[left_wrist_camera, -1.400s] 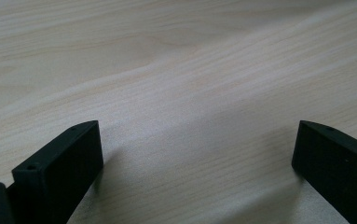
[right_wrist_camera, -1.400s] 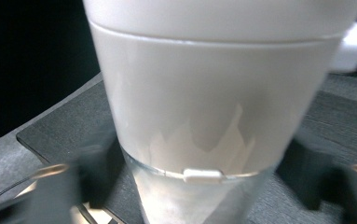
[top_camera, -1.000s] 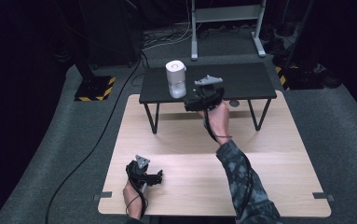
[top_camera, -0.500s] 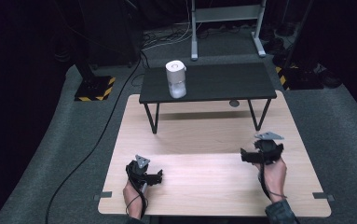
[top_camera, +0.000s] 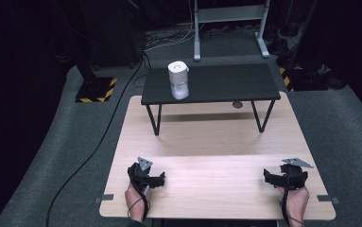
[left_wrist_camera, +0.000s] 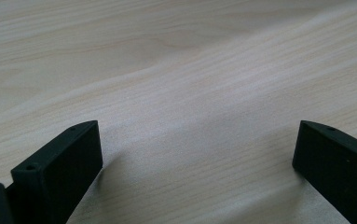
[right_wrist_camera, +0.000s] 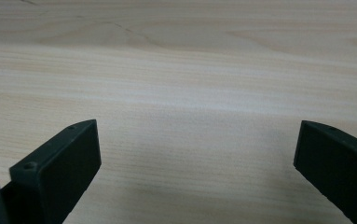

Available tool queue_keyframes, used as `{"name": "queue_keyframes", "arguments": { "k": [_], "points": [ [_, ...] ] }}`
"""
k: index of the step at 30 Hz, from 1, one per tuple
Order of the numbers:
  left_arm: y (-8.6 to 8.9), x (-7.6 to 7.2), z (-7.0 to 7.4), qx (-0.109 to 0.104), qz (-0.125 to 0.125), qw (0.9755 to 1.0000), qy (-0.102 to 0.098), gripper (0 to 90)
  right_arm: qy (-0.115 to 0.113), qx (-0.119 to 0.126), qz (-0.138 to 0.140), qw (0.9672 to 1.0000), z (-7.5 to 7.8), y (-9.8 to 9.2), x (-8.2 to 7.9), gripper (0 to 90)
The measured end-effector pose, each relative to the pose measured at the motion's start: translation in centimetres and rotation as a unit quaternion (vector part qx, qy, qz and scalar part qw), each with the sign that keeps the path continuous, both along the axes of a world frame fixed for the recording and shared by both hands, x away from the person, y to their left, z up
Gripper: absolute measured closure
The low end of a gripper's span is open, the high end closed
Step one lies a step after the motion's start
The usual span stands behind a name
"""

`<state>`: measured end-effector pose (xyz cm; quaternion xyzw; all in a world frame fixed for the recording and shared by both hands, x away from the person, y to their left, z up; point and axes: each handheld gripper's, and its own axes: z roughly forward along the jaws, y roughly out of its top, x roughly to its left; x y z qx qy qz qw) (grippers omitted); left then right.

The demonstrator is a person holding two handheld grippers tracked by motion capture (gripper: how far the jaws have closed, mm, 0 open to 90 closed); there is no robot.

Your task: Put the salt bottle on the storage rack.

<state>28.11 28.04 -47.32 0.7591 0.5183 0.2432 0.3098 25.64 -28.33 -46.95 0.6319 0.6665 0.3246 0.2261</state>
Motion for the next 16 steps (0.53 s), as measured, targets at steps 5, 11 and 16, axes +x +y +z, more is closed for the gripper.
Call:
{"name": "queue_keyframes", "arguments": {
  "k": [5,11,16],
  "points": [
    [0.0,0.0,0.0,0.003,-0.002,1.0,-0.001,0.9,0.001,0.001,0.001,1.0,-0.7,-0.2,-0.2,0.0],
    [-0.1,0.0,0.0,0.002,-0.002,1.0,-0.001,0.9,-0.006,0.003,-0.003,1.0,-1.2,0.0,-0.4,0.0],
    [-0.1,-0.1,0.0,0.003,-0.003,1.0,-0.002,0.9,-0.007,0.006,0.003,1.0,-1.2,-0.2,-0.3,0.0]
  ]
}}
